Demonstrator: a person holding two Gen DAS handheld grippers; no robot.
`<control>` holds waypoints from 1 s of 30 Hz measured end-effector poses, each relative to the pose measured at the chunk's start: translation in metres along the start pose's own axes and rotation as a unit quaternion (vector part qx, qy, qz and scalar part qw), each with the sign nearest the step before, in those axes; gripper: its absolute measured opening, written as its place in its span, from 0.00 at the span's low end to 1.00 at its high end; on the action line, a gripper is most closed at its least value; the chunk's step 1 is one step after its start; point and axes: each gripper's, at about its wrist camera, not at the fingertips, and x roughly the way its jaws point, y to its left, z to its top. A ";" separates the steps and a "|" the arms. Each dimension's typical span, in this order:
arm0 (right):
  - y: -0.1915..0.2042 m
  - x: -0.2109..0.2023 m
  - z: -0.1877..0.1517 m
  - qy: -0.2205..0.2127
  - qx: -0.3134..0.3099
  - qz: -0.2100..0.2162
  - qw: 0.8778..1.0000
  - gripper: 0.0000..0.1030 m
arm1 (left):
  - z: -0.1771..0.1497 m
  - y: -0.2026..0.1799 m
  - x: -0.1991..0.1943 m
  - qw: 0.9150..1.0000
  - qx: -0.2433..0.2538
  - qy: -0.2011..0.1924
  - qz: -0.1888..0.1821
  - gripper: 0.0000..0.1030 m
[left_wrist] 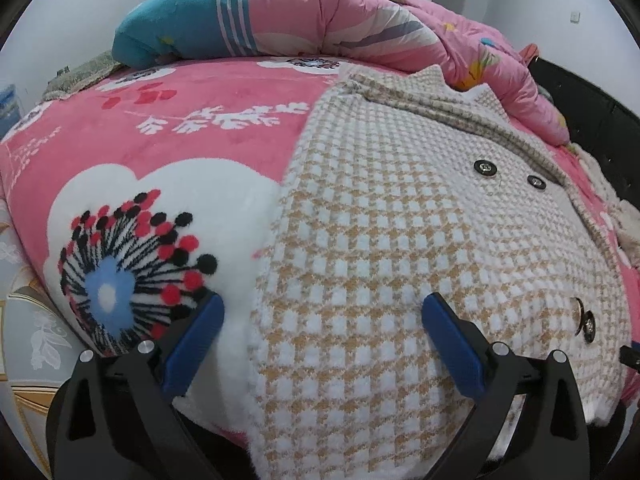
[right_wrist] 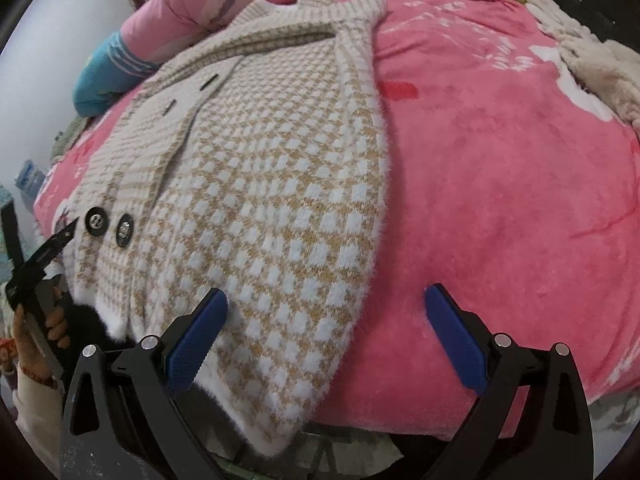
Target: Fold large clothes
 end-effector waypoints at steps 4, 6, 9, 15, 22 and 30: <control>-0.019 -0.002 -0.004 -0.009 0.010 0.038 0.999 0.92 | 0.003 0.005 0.001 1.000 -0.003 0.013 -0.014 0.95; -0.023 -0.004 -0.006 -0.012 0.004 0.045 0.999 0.92 | 0.004 0.007 0.001 1.000 -0.002 0.011 -0.022 0.95; -0.024 -0.005 -0.012 -0.019 -0.021 0.035 0.999 0.92 | 0.000 0.006 -0.006 0.999 0.019 0.000 -0.028 0.95; -0.013 -0.024 -0.032 -0.053 -0.025 0.017 0.998 0.92 | -0.023 0.008 -0.050 0.995 0.049 -0.055 -0.066 0.95; -0.009 -0.041 -0.061 -0.062 0.012 0.059 0.996 0.86 | -0.047 0.017 -0.078 0.991 0.065 -0.101 -0.053 0.94; -0.027 -0.039 -0.033 -0.063 0.101 0.076 0.990 0.68 | -0.035 0.038 -0.069 0.986 0.020 -0.105 -0.127 0.83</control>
